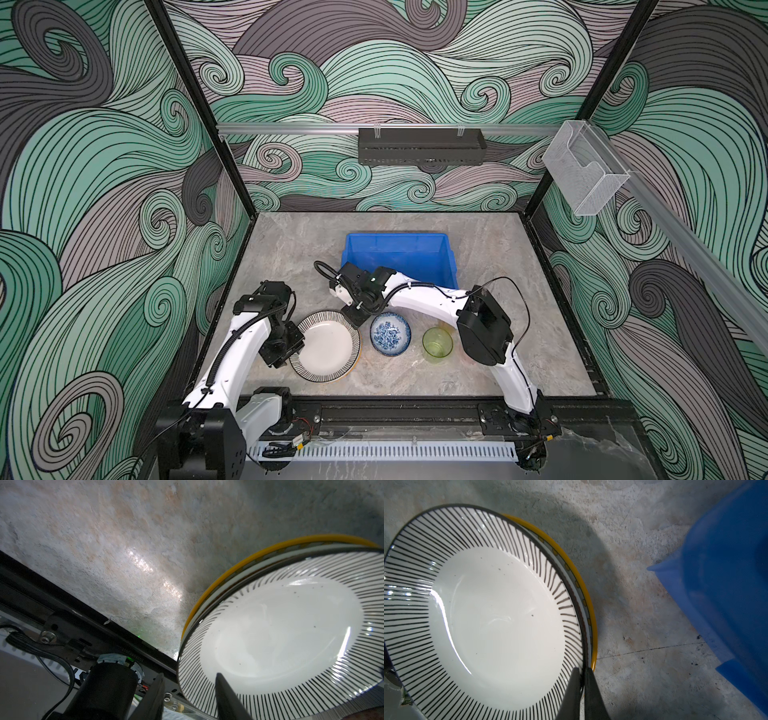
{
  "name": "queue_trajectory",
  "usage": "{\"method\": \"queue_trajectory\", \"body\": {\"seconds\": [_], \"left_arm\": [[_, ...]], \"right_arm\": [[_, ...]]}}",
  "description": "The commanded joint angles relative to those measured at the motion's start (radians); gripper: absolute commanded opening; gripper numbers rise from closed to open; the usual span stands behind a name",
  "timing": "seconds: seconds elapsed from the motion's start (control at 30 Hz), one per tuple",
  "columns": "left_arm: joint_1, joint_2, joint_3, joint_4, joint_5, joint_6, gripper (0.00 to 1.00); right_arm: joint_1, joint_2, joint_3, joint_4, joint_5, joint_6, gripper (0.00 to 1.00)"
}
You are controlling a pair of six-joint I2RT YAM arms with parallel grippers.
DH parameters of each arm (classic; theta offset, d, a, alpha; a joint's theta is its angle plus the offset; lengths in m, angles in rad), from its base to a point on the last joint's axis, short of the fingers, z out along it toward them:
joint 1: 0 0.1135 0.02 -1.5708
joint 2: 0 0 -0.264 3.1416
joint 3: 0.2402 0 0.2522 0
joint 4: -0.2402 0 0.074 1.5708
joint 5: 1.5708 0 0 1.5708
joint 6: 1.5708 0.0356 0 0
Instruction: Place the mixed dishes into the plastic bin
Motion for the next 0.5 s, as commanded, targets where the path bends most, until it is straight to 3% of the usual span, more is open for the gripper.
{"method": "queue_trajectory", "body": {"seconds": [0.0, 0.47], "left_arm": [[-0.005, -0.001, -0.008, -0.002, 0.015, -0.017, 0.42], [-0.022, 0.018, -0.014, -0.006, 0.012, -0.023, 0.41]], "right_arm": [[0.010, 0.012, -0.021, -0.041, -0.046, -0.013, 0.06], [0.016, 0.012, -0.027, -0.042, -0.072, -0.020, 0.06]]}}
